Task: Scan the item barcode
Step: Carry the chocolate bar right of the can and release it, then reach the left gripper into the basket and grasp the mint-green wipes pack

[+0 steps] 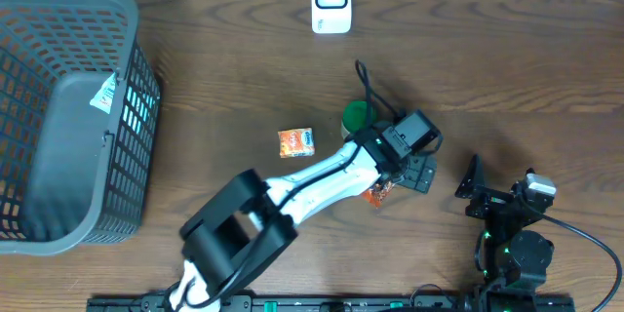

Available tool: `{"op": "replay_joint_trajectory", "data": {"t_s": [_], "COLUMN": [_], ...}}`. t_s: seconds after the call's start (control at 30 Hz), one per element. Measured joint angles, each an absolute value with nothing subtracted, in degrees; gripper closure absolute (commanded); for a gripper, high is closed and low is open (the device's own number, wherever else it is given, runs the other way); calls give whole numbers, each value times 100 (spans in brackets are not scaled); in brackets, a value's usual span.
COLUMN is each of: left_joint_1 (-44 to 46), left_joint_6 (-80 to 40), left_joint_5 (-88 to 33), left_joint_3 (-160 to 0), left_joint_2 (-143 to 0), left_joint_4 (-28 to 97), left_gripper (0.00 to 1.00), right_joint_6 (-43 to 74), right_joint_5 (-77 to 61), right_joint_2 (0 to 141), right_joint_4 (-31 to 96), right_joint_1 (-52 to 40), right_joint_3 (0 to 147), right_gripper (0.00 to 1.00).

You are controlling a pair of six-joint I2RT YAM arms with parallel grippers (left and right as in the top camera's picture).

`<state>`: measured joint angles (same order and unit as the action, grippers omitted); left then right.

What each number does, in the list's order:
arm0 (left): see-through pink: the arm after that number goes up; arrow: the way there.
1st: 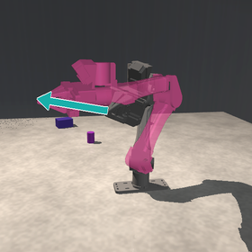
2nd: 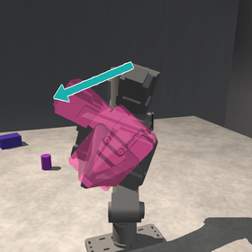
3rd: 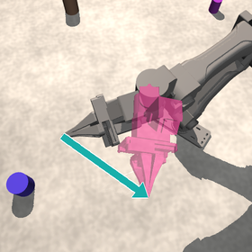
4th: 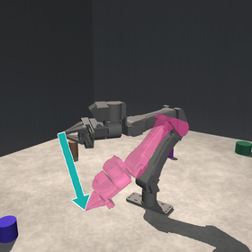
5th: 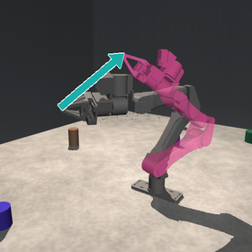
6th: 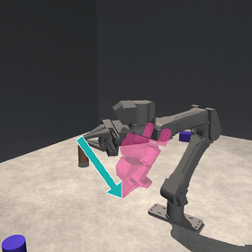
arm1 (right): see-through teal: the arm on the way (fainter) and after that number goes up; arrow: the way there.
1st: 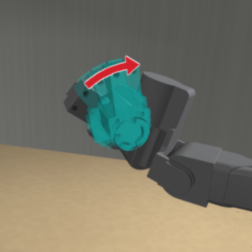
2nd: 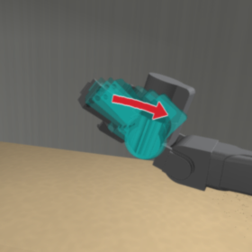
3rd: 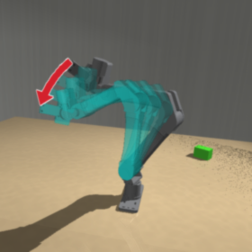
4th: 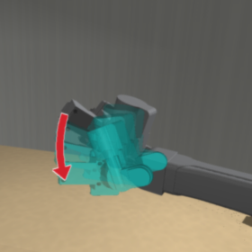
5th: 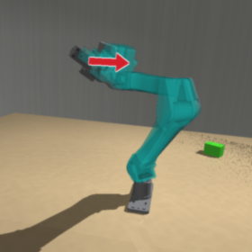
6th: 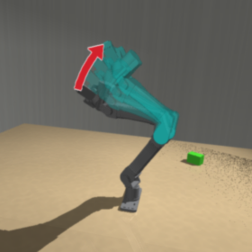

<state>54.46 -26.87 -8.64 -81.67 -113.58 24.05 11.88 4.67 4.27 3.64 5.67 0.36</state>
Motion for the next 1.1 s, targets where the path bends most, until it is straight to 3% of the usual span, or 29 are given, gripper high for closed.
{"op": "replay_joint_trajectory", "data": {"t_s": [0.27,0.43,0.6,0.77,0.9,1.1], "left_joint_1": [5122,4230,2373,270,-1247,-2401], "left_joint_6": [-1844,-1417,-1385,-1778,-2447,-3194], "left_joint_5": [-720,436,1328,1590,1669,1243], "left_joint_3": [-8453,-8506,-8506,-8506,-8514,-7865], "left_joint_2": [-9198,-7942,-7037,-6259,-6276,-7102], "left_joint_4": [2554,3470,4075,4167,4921,4611], "left_gripper": [2,2,2,2,2,2], "right_joint_6": [1188,1188,1188,1188,1188,1188], "right_joint_5": [464,467,469,464,467,467], "right_joint_2": [427,427,427,427,427,427], "right_joint_4": [364,364,364,364,364,364], "right_joint_1": [567,567,567,567,567,567], "right_joint_3": [36,36,36,36,36,36], "right_gripper": [1,1,1,1,1,1]}}
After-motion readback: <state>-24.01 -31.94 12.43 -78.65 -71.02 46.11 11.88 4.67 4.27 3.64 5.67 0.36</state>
